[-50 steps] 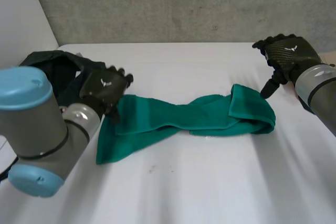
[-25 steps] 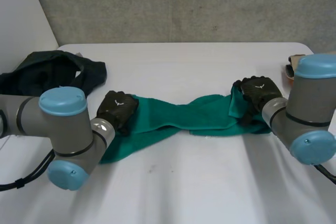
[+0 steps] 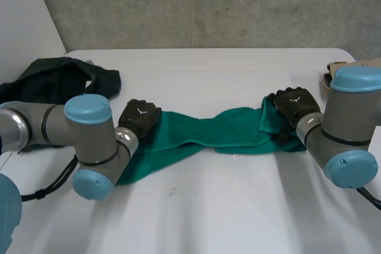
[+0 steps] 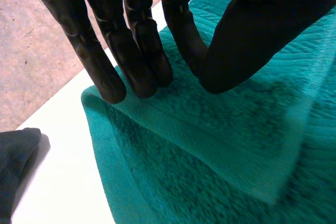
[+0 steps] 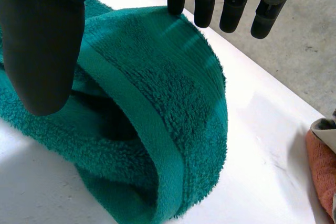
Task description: Fold the laundry.
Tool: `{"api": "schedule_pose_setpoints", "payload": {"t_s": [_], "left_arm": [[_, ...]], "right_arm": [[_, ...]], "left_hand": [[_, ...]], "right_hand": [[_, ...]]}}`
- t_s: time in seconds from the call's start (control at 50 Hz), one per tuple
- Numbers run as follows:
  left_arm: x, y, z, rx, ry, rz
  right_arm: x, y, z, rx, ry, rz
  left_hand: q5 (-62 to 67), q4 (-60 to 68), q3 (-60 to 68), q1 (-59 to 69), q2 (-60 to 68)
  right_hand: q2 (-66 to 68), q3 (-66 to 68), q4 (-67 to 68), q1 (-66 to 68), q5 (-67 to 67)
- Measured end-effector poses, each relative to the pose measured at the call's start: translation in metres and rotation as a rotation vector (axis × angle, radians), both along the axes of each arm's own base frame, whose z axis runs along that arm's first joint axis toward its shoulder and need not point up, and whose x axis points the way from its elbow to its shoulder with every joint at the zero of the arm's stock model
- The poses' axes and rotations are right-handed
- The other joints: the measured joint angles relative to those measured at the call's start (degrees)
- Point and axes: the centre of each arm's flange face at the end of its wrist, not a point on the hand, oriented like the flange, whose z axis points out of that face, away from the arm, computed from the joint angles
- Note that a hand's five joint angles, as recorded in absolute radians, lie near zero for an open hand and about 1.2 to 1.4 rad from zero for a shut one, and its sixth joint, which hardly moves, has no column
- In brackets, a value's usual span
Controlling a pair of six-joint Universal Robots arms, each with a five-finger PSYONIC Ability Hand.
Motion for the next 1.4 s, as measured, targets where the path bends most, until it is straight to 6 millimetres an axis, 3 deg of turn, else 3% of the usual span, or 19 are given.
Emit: {"api": "schedule_pose_setpoints", "payload": {"t_s": [0.1,0.26,0.28,0.34,0.4,0.46,0.62,0.68,0.74,0.78,0.86,0.88,1.02,1.26,1.32,1.4], "left_arm": [[-0.003,-0.007,0.005,-0.027,0.002,-0.001],[-0.002,-0.003,0.016,-0.040,0.005,0.001],[-0.001,-0.002,0.018,-0.039,0.005,0.001],[0.003,0.008,0.025,-0.030,0.004,-0.001],[0.006,0.018,0.027,-0.016,-0.001,-0.006],[0.008,0.032,0.025,0.009,-0.012,-0.023],[0.006,0.043,0.016,0.042,-0.020,-0.063],[0.003,0.041,0.012,0.048,-0.020,-0.075],[0.000,0.038,0.008,0.047,-0.018,-0.081],[-0.002,0.035,0.007,0.044,-0.016,-0.083],[-0.005,0.031,0.005,0.036,-0.013,-0.085],[-0.007,0.028,0.003,0.031,-0.011,-0.086],[-0.013,0.016,-0.002,0.014,-0.007,-0.087],[-0.019,0.004,-0.010,0.001,-0.006,-0.086],[-0.019,0.002,-0.010,-0.002,-0.005,-0.086],[-0.020,0.002,-0.010,-0.005,-0.003,-0.085]], "right_arm": [[0.000,-0.001,0.003,-0.010,-0.005,0.000],[0.002,-0.006,0.026,-0.047,-0.051,-0.015],[0.002,-0.006,0.028,-0.047,-0.057,-0.017],[0.003,-0.008,0.034,-0.041,-0.080,-0.024],[0.003,-0.009,0.034,-0.032,-0.091,-0.027],[0.005,-0.012,0.026,-0.012,-0.092,-0.030],[0.008,-0.023,0.001,0.024,-0.073,-0.030],[0.010,-0.028,-0.010,0.031,-0.064,-0.031],[0.010,-0.032,-0.013,0.028,-0.061,-0.032],[0.011,-0.032,-0.011,0.019,-0.062,-0.032],[0.010,-0.031,-0.002,-0.001,-0.068,-0.030],[0.008,-0.027,0.007,-0.018,-0.073,-0.028],[0.002,-0.012,0.031,-0.062,-0.086,-0.020],[-0.006,0.009,0.043,-0.075,-0.039,0.013],[-0.007,0.015,0.052,-0.096,-0.017,0.030],[-0.008,0.020,0.066,-0.126,-0.005,0.040]], "left_hand": [[0.0,0.8,0.9,0.0,0.8],[-0.4,-0.2,0.0,-0.5,-0.1],[-1.7,-2.6,-2.3,-2.2,-3.1],[-21.7,-23.3,-23.4,-24.8,-24.0],[-30.8,-32.3,-31.4,-32.8,-32.1],[-38.7,-40.1,-38.9,-38.5,-39.5],[-39.6,-40.8,-39.3,-38.5,-39.9],[-39.5,-40.8,-39.3,-38.5,-39.9],[-38.6,-40.1,-39.1,-38.1,-39.5],[-37.0,-38.6,-38.3,-37.4,-38.7],[-34.0,-35.5,-35.2,-34.0,-35.4],[-27.7,-29.0,-28.7,-26.7,-29.0],[-21.8,-22.9,-22.4,-21.1,-22.6],[-8.9,-9.7,-9.1,-8.2,-9.4],[-1.3,-2.3,-2.2,-0.9,-2.1],[0.2,0.6,0.6,-0.5,0.5]], "right_hand": [[0.0,0.0,0.0,0.0,0.0],[0.0,0.0,0.0,0.0,0.0],[0.0,0.0,0.0,0.0,0.0],[0.0,0.5,0.5,0.5,0.3],[0.3,1.1,1.1,1.7,0.7],[2.9,2.8,2.8,3.8,2.3],[7.3,7.6,7.8,9.3,7.3],[31.7,31.0,30.9,33.9,29.9],[51.1,50.1,50.3,50.5,49.1],[52.8,52.6,52.9,50.5,50.1],[52.8,53.0,53.5,50.5,50.1],[52.8,53.0,53.6,50.5,50.1],[52.8,53.0,53.6,50.5,50.1],[52.8,53.0,53.7,50.5,50.1],[52.8,53.0,53.7,50.5,50.1],[52.8,53.0,53.7,50.5,50.1]]}}
